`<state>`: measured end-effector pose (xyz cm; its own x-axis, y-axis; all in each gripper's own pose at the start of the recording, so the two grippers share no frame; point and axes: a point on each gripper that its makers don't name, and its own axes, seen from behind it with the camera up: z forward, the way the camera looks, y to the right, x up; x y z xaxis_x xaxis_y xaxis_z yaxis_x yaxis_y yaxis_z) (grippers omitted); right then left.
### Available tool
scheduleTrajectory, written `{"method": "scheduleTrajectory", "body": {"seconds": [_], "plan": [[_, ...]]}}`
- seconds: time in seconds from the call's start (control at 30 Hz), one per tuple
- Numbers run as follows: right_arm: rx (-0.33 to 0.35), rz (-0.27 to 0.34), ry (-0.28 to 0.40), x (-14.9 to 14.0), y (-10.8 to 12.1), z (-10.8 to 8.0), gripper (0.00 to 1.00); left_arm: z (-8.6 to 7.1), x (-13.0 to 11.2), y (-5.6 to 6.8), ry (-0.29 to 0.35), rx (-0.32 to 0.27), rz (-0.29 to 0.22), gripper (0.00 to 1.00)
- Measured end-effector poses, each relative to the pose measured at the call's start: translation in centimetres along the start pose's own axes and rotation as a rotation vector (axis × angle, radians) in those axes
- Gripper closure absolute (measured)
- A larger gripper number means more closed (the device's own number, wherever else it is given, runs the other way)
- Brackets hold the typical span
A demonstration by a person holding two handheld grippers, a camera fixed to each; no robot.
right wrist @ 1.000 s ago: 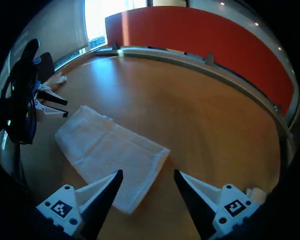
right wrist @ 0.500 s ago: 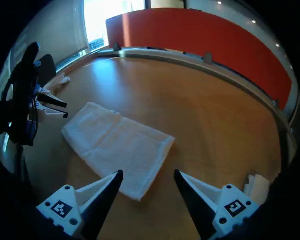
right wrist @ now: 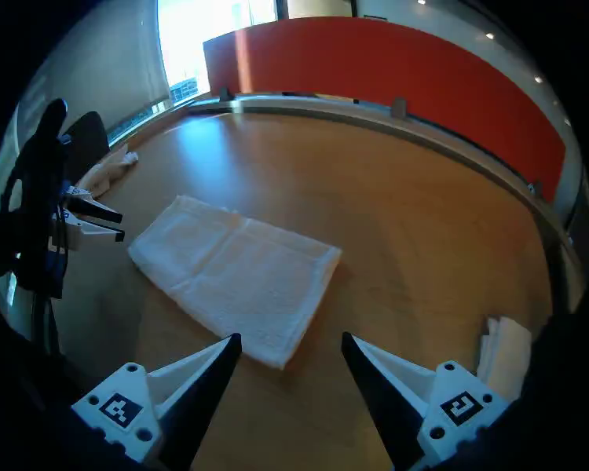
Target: Fold towel
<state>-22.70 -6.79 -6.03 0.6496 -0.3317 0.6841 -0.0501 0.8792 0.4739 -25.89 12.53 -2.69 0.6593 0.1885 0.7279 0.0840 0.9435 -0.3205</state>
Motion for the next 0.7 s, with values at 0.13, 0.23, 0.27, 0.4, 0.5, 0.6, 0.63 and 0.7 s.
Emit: {"method": "scheduleTrajectory", "body": {"seconds": [0.13, 0.23, 0.27, 0.4, 0.5, 0.6, 0.63, 0.7], "plan": [[0.007, -0.012, -0.002, -0.1, -0.2, 0.0, 0.01, -0.6, -0.3, -0.2, 0.006, 0.010, -0.011, 0.26], [0.013, -0.022, -0.004, -0.2, -0.4, 0.1, 0.01, -1.1, -0.8, -0.3, 0.006, 0.018, -0.022, 0.26], [0.016, -0.025, -0.005, -0.2, -0.5, 0.1, 0.01, -1.3, -1.0, -0.3, 0.005, 0.021, -0.027, 0.26], [0.020, -0.036, -0.006, -0.3, -0.6, 0.2, 0.01, -2.0, -1.9, -0.2, 0.002, 0.025, -0.047, 0.26], [0.025, -0.041, -0.008, -0.3, -0.6, 0.2, 0.01, -2.4, -2.3, -0.3, 0.004, 0.032, -0.057, 0.26], [0.037, -0.048, -0.014, -0.5, -0.7, 0.4, 0.03, -3.0, -2.8, -0.5, 0.005, 0.044, -0.068, 0.26], [0.042, -0.053, -0.018, -0.6, -0.8, 0.4, 0.04, -3.3, -2.9, -0.5, 0.005, 0.047, -0.073, 0.26], [0.050, -0.065, -0.026, -0.9, -0.9, 0.6, 0.04, -3.8, -3.2, -0.7, 0.006, 0.054, -0.083, 0.26]]}}
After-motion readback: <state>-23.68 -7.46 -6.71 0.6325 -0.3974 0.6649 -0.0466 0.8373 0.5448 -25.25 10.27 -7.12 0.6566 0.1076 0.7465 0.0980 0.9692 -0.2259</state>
